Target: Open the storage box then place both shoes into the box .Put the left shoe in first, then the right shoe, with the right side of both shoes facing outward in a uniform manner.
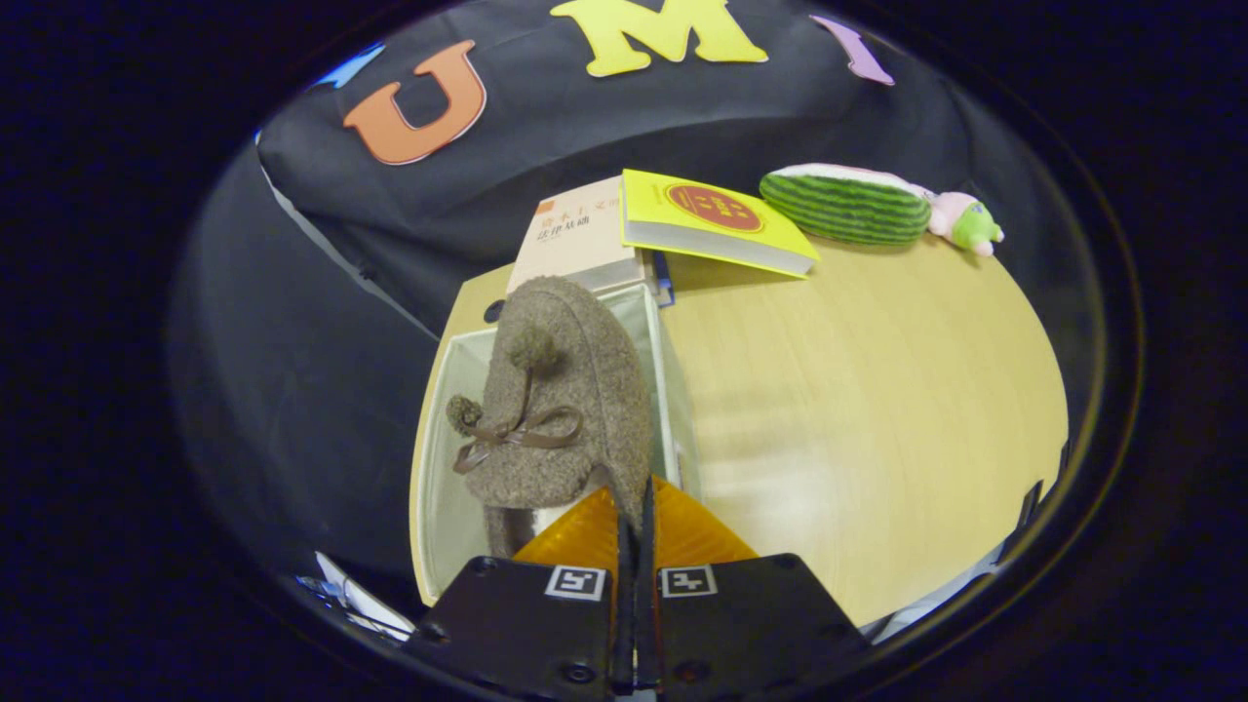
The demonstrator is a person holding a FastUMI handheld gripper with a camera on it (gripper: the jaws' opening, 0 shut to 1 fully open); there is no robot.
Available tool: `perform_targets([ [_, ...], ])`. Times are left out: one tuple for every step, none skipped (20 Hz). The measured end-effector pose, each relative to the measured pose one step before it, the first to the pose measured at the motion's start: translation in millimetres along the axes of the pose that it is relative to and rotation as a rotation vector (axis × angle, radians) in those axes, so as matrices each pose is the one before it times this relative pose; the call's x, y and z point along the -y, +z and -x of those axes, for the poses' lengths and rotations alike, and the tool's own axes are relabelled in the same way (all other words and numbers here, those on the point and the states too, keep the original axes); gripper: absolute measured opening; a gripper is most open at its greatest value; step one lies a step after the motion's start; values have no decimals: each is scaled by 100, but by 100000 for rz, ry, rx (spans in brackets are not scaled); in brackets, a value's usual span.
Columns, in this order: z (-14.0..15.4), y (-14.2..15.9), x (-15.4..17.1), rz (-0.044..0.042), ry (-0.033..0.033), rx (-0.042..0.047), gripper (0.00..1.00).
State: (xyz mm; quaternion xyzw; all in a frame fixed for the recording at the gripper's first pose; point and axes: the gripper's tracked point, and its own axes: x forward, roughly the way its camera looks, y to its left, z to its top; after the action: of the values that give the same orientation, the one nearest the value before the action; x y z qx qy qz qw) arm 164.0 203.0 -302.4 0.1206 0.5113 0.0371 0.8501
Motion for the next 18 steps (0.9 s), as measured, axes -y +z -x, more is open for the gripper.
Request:
perform_targets([
  [-260,-89,-325,760,1139,6,8],
  [-104,44,-372,504,1904,1270,10],
  [-47,163,-430,684,1876,1469,11],
  [-15,-90,-193,342,1524,1075,13],
  [28,-11,-45,532,207,693,15],
  [140,-24,69,1257,-412,765,18],
  [224,204,77,2196,-558,1331,20],
  [394,508,-163,1665,575,3100,22],
  [407,766,87,1374,-964,3947,22],
  [966,938,403,1516,-1843,3914,18],
  [795,934,100,1863,-999,3603,18],
  [669,821,-112,2099,-124,3672,20],
  [750,953,74,1950,-503,4001,23],
  [700,872,300,1798,-967,4298,26],
  [778,1099,204,2071,-838,4668,29],
  [649,848,116,2579,-517,4113,35],
  [678,687,179,2046,-264,3110,38],
  [583,464,62,1342,219,2610,55],
])
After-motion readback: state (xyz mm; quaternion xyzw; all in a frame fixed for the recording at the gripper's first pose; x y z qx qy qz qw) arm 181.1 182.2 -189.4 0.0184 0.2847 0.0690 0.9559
